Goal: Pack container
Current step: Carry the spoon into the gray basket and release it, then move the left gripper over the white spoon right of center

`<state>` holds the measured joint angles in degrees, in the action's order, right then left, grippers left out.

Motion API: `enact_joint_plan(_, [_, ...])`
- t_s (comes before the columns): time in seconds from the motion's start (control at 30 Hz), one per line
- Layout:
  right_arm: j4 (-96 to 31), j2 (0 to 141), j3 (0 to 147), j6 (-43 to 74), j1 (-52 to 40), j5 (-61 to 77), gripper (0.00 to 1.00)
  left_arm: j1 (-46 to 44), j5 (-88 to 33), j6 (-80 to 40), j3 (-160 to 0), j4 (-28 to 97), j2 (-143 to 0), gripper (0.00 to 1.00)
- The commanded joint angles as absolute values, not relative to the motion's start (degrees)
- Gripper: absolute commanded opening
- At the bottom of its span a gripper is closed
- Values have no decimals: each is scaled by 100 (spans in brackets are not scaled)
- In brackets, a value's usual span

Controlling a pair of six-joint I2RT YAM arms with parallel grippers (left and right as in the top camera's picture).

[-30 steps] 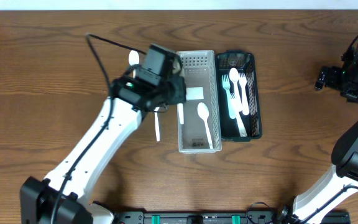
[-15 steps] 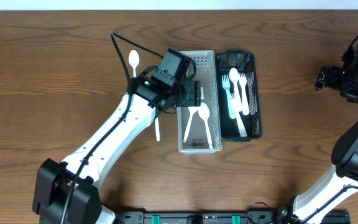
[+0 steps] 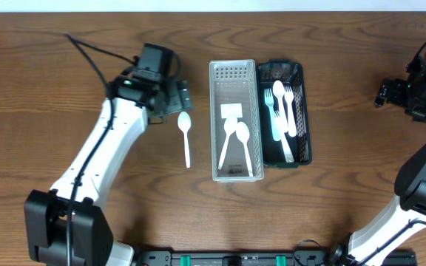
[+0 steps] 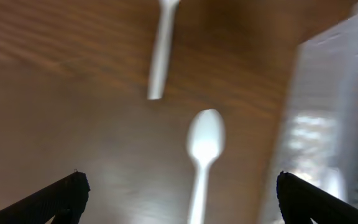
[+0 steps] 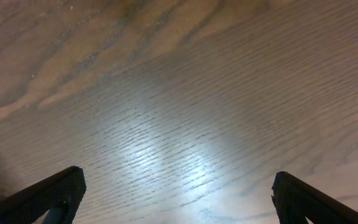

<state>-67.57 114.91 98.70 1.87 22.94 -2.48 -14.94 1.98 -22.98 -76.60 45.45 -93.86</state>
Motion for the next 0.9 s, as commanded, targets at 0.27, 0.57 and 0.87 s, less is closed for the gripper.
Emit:
enact_joint_plan(0.27, [-6746, 11467, 9865, 121, 2329, -252, 99, -1455, 342, -1203, -7677, 5249, -9673, 98])
enact_joint_plan(0.57, [-6748, 11465, 9865, 121, 2329, -255, 99, -1452, -425, -1623, -7677, 5179, -10641, 98])
enact_joint_plan(0.87, [-6746, 11465, 9865, 121, 2329, -255, 99, -1459, -969, -1721, -7677, 5048, -10785, 98])
